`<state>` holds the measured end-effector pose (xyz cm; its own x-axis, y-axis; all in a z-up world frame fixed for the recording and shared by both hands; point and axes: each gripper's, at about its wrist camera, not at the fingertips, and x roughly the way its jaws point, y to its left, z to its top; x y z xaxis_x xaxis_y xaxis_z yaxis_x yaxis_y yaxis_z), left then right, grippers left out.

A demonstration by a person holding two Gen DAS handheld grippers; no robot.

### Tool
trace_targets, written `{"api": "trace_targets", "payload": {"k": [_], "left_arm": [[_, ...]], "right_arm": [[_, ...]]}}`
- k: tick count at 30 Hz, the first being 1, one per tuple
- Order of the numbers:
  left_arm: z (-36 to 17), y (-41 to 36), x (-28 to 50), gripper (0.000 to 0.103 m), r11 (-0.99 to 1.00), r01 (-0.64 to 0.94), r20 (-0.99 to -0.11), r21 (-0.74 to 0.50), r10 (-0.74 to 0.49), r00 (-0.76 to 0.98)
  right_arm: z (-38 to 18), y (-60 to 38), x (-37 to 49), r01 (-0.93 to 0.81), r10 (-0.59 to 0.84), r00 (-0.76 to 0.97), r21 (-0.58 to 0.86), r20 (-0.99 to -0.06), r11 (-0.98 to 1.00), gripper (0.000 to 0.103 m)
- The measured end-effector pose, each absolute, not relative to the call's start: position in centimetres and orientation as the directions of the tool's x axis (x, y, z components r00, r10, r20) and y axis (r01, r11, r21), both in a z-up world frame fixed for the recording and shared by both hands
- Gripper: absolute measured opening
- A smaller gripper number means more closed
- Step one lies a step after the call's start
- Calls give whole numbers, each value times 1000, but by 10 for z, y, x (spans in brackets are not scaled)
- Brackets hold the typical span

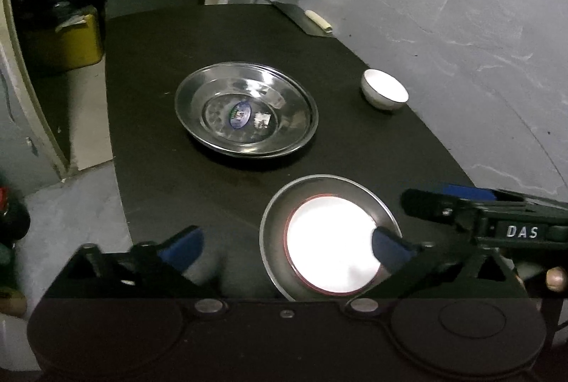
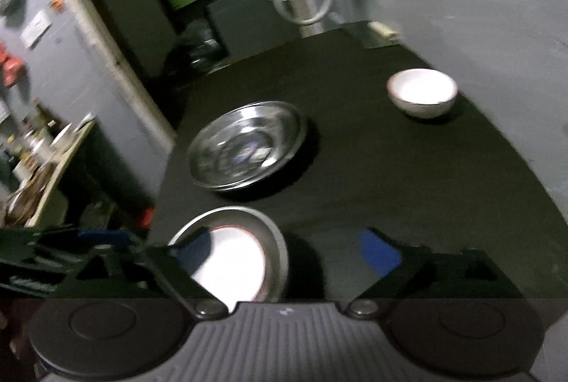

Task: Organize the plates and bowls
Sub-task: 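Move both grippers to the second red-rimmed white bowl and grasp its rim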

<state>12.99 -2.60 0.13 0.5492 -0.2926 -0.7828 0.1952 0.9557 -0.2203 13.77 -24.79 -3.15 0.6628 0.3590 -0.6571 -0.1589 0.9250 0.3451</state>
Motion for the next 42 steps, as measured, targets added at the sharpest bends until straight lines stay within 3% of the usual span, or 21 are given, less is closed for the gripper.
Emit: {"api": "trace_targets", "payload": {"k": [15, 25, 37, 42], "left_arm": [[-7, -51, 165, 102, 954, 229, -833, -196, -285, 474], [5, -89, 231, 102, 963, 241, -840, -120, -228, 493], [4, -167, 347, 102, 940, 334, -798, -63, -249, 549], [-19, -187, 393, 100, 937, 330, -810, -113, -280, 515]], "right_arm": [[-60, -286, 140, 40, 220, 682, 335, -697, 941, 103], [-75, -311, 172, 123, 117, 711, 286, -694, 950, 103], [-89, -357, 254, 199, 163, 744, 448, -648, 871, 103], [-95, -365, 282, 200, 177, 753, 476, -633, 856, 88]]}}
